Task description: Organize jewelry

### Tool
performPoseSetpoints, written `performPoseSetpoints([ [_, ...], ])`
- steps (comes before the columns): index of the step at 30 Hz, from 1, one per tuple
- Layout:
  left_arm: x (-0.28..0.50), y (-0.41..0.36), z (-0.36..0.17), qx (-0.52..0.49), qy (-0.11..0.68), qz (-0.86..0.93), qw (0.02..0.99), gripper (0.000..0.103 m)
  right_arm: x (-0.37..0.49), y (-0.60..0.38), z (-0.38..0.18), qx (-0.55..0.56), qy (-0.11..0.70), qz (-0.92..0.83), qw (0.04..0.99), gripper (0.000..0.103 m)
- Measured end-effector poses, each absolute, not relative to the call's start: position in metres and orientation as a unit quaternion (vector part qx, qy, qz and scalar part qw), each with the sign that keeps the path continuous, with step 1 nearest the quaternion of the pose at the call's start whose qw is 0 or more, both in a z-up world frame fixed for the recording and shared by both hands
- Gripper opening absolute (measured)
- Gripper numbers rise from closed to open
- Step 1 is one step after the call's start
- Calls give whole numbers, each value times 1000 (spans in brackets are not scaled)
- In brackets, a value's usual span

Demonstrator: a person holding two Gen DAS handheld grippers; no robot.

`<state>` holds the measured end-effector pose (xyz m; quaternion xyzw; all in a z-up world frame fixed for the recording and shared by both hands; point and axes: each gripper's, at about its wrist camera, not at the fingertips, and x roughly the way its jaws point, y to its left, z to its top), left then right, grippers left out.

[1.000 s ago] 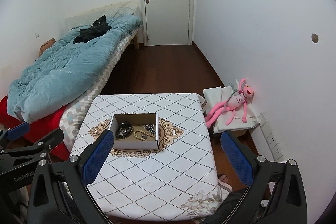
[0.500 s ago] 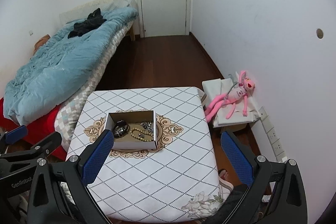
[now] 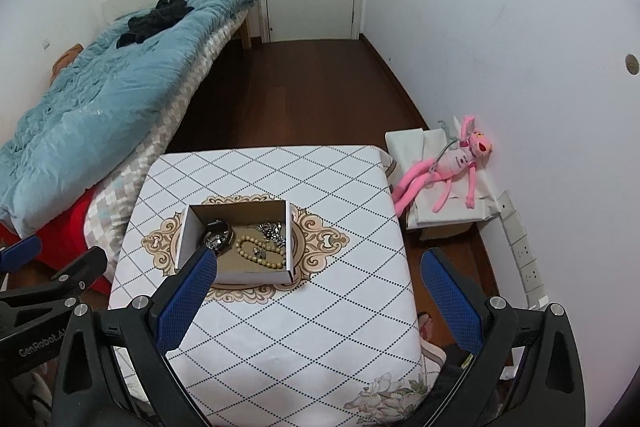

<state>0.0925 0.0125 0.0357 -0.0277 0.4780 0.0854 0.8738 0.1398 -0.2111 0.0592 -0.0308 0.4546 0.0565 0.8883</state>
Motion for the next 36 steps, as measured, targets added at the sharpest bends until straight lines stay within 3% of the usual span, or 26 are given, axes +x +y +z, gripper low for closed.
performPoseSetpoints([
  [36, 100, 22, 13, -42, 509, 75, 857, 103, 151, -197, 37, -53, 483, 70, 871, 103],
])
